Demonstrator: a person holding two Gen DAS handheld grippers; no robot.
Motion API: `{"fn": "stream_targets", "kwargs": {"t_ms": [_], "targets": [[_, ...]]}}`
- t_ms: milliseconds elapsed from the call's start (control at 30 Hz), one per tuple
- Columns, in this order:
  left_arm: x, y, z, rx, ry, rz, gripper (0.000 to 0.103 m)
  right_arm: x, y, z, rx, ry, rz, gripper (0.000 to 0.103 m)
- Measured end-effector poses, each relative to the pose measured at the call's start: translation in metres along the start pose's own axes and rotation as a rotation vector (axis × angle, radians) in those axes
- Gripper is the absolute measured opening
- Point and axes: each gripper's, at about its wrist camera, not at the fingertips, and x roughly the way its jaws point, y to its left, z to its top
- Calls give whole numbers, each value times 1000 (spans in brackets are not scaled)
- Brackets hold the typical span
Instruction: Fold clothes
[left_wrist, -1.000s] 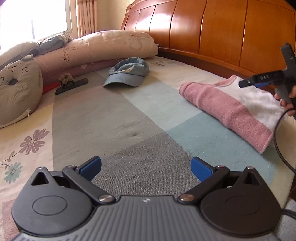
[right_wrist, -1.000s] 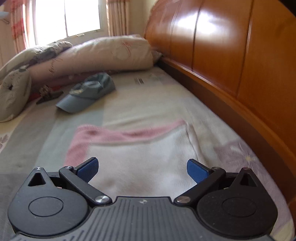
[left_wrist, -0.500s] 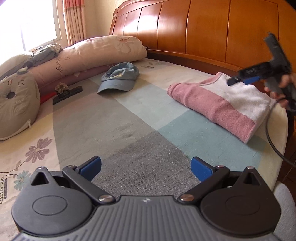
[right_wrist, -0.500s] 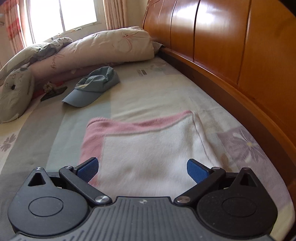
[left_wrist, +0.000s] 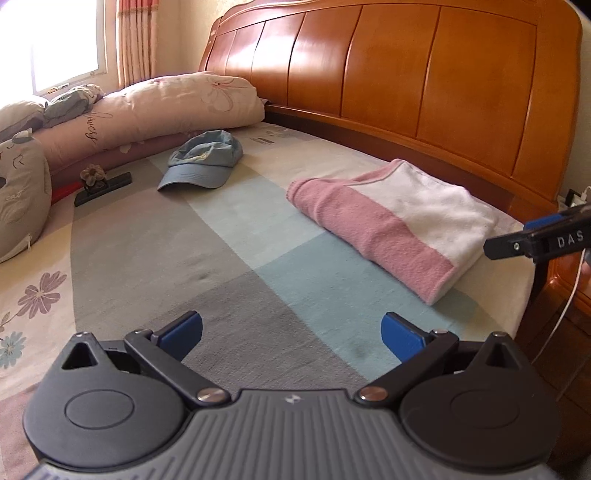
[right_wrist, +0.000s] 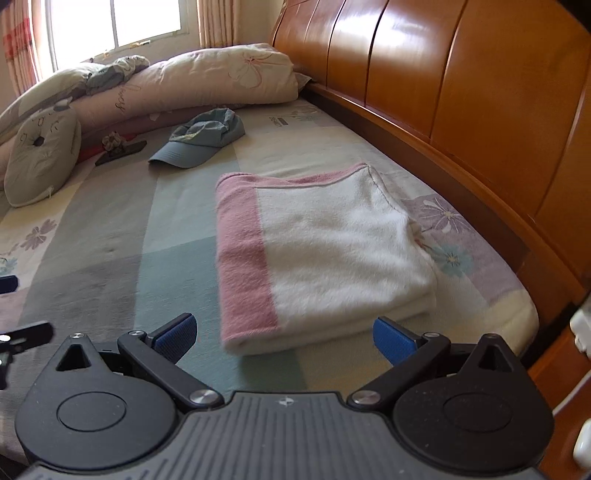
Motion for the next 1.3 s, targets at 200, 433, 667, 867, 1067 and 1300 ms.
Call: {"fn": "stream_targets", "kwargs": {"t_ms": [200,433,667,867,1067,1300], "targets": [[-21,-3,-6,-65,-21,-42,102,-33,25,-24,69,-50,-20,103],[-42,-4,-13,-66,-24,-27,102,-67,50,-54,93,-102,-67,103],[-59,-10,-29,-73,25,-10,102,-97,62,-82,104,-141,-90,103],[-83,-22,-44,-70,-12,-23,102,-120,68,-105,99,-157,-88,103],[-98,-36,-46,-48,-35,-30,102,-137,66,-117,99,-186,-89,103],[-99,-43,-45,-35,-38,-24,102,-141,64,-121,107,-199,-88,103]]}}
